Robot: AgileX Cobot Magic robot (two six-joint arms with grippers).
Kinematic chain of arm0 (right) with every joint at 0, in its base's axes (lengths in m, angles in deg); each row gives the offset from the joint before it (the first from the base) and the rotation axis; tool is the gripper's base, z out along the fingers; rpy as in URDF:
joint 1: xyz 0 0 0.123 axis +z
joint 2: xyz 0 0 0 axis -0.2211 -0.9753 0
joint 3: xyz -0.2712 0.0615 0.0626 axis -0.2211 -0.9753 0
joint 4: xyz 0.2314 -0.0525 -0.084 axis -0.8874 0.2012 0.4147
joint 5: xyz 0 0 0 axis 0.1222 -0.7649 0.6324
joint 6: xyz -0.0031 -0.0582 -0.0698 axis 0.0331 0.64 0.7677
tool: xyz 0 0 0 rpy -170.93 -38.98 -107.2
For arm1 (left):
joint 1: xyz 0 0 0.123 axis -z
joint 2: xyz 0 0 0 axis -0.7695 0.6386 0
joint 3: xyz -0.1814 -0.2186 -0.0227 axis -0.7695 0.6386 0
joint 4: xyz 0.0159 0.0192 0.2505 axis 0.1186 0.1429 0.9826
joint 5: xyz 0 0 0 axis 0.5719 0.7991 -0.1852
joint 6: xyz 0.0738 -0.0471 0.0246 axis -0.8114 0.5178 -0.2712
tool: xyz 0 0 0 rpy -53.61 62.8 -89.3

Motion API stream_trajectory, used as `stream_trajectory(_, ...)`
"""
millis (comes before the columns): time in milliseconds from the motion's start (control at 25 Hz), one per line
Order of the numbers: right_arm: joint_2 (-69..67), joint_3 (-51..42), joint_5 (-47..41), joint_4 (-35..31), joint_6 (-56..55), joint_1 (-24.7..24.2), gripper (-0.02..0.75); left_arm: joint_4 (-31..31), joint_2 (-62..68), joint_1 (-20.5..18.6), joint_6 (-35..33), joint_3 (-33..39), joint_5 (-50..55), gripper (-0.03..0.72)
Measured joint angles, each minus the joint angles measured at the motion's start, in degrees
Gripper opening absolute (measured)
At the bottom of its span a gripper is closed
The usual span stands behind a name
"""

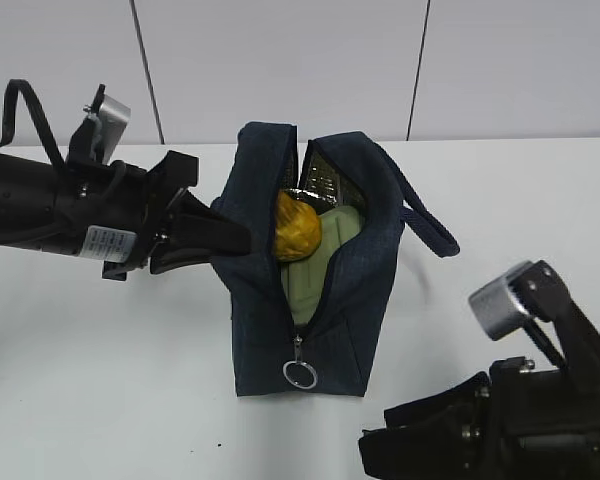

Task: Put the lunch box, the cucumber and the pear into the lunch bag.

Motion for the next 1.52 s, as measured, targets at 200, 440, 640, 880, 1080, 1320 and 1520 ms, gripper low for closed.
stream_trajectory(200, -4.4, 2.0, 0.0, -0.1, 9.5, 0.0, 0.323, 0.0, 0.0, 0.0, 0.0, 0.0, 0.0, -0.016)
stream_trajectory(440, -8.9, 4.5, 2.9, -0.4, 13.5, 0.0, 0.323, 0.5, 0.0, 0.0, 0.0, 0.0, 0.0, -0.016)
stream_trajectory(640, -10.8, 5.6, 3.7, -0.5, 14.6, 0.0, 0.323, 0.6, 0.0, 0.0, 0.0, 0.0, 0.0, -0.016)
stream_trajectory(880, -11.6, 5.9, 3.8, -0.5, 21.3, 0.0, 0.323, 0.9, 0.0, 0.0, 0.0, 0.0, 0.0, -0.016)
stream_trajectory(1080, -11.6, 6.0, 3.8, -0.5, 23.8, 0.0, 0.323, 1.3, 0.0, 0.0, 0.0, 0.0, -0.1, -0.016)
stream_trajectory(1320, -11.7, 8.1, 5.6, -0.5, 24.3, 0.0, 0.323, 1.6, 0.0, 0.0, 0.0, 0.0, -0.1, -0.016)
stream_trajectory(1520, -12.8, 9.5, 6.1, -0.6, 26.3, 0.0, 0.323, 1.6, 0.0, 0.0, 0.0, 0.0, -0.1, -0.016)
